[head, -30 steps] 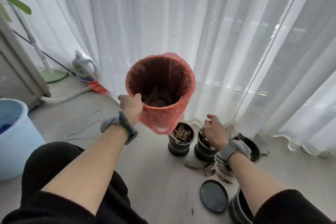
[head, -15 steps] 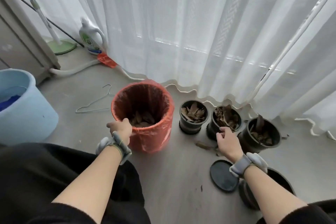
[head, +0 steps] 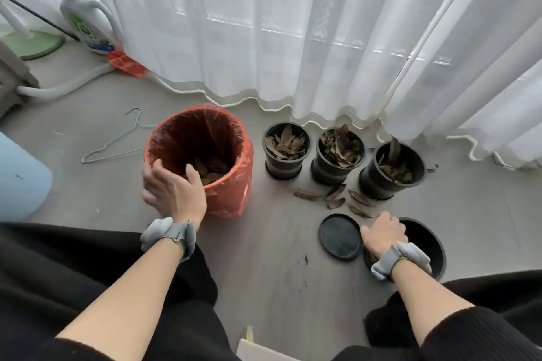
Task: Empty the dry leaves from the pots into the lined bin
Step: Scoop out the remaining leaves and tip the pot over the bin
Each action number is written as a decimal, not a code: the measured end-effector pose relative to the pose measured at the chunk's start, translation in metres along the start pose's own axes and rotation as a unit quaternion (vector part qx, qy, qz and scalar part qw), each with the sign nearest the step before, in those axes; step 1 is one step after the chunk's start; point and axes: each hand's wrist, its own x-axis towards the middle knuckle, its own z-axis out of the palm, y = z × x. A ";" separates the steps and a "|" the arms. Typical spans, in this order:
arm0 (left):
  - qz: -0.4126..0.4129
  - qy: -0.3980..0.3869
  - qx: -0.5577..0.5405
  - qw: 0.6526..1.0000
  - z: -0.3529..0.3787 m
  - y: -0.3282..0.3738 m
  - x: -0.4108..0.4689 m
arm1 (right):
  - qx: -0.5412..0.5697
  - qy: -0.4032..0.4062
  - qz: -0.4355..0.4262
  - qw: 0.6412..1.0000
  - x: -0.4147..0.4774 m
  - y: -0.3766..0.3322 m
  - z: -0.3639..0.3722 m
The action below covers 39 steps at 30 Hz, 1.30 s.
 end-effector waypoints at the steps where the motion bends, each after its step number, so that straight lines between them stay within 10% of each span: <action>1: 0.108 -0.012 0.011 0.994 0.002 0.004 -0.011 | -0.011 -0.002 0.006 1.000 0.000 0.005 0.002; 5: 0.372 -0.156 -0.028 0.914 0.025 0.028 -0.050 | 0.041 0.076 0.000 0.996 0.003 0.026 0.019; 13: 0.465 -0.405 0.048 0.785 0.086 0.055 -0.092 | -0.080 -0.106 0.015 0.991 0.005 0.055 0.038; 22: 0.296 -0.494 0.079 0.814 0.127 0.068 -0.119 | -0.060 0.084 -0.201 0.974 -0.031 0.041 0.028; 39: 0.258 -0.495 0.061 0.827 0.104 0.101 -0.117 | -0.204 -0.128 -0.205 0.949 -0.031 0.054 0.066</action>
